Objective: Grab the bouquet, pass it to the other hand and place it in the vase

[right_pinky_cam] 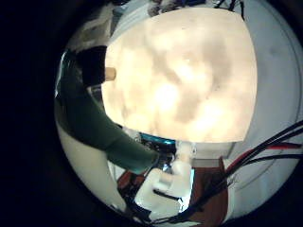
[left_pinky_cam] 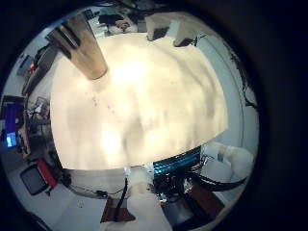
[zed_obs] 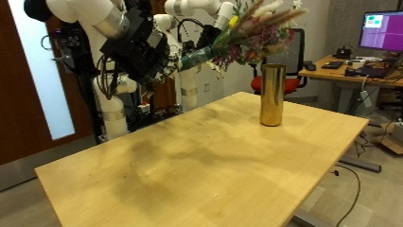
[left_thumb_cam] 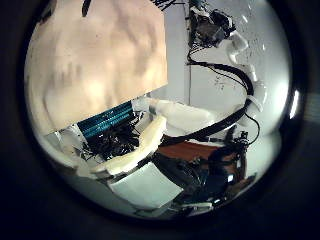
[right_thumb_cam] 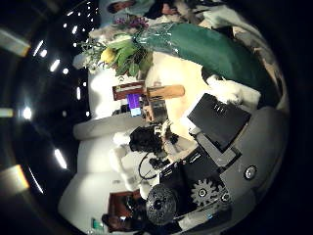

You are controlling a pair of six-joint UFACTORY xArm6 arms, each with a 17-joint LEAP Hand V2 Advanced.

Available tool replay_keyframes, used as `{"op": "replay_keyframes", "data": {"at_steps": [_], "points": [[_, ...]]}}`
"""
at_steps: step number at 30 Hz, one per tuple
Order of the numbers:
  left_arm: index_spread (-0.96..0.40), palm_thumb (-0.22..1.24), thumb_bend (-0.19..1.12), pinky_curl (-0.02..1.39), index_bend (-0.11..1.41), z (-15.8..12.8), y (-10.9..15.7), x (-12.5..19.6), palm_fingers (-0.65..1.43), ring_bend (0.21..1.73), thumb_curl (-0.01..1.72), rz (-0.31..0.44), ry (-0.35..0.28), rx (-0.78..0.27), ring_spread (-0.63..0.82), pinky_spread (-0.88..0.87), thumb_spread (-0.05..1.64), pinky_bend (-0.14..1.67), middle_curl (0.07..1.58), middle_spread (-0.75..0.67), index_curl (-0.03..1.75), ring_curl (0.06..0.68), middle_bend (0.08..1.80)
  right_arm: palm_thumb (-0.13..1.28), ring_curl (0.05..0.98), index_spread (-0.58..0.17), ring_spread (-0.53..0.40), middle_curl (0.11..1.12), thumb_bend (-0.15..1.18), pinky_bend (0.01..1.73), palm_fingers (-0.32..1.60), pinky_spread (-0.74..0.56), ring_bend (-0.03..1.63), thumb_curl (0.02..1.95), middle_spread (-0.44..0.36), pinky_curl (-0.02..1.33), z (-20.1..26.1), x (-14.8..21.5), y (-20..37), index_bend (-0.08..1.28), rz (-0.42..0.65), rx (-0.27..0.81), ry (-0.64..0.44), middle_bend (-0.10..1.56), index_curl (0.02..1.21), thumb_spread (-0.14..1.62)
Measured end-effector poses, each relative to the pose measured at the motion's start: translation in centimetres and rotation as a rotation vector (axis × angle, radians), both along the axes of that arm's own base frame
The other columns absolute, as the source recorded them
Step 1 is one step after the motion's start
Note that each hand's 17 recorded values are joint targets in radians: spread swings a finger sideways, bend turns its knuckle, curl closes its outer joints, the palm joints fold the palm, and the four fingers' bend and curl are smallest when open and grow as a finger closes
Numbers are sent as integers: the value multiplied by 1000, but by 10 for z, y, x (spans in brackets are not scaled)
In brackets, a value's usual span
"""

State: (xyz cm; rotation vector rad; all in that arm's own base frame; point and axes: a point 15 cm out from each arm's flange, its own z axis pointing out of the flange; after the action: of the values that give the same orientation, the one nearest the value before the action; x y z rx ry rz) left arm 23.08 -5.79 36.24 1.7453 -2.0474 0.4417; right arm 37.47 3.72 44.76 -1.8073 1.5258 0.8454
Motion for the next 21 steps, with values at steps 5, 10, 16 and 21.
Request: {"op": "replay_keyframes", "data": {"at_steps": [5,10,16,21], "points": [[207,333,-30,270,188,29,-7,23,259,486,305,26,-55,-78,548,518,920,180,328,388,351,179,227,1208,644,-242,-181,715,-18,1127,1120,-214,1444,956,-107,994,10,-7,16,1079,59,104,-56,1351,926,273],[189,336,-30,254,185,52,-15,41,279,483,305,47,-94,-151,527,502,922,181,332,354,367,176,236,1204,643,-241,-181,716,-19,1105,1122,-220,1443,959,-108,1027,23,-12,34,1077,115,230,-112,1349,928,250],[186,292,-38,255,172,69,-27,53,298,509,296,59,-144,-230,504,478,915,192,332,332,362,179,233,1191,645,-240,-183,720,-20,1086,1121,-227,1440,960,-109,1059,14,-23,48,1076,228,315,-168,1354,929,220],[184,206,-38,265,165,86,-35,66,312,531,293,74,-183,-364,479,457,867,196,337,316,347,179,248,1189,648,-237,-184,721,-19,1064,1118,-235,1437,961,-110,1084,2,-33,64,1096,353,398,-158,1347,928,206]]}}
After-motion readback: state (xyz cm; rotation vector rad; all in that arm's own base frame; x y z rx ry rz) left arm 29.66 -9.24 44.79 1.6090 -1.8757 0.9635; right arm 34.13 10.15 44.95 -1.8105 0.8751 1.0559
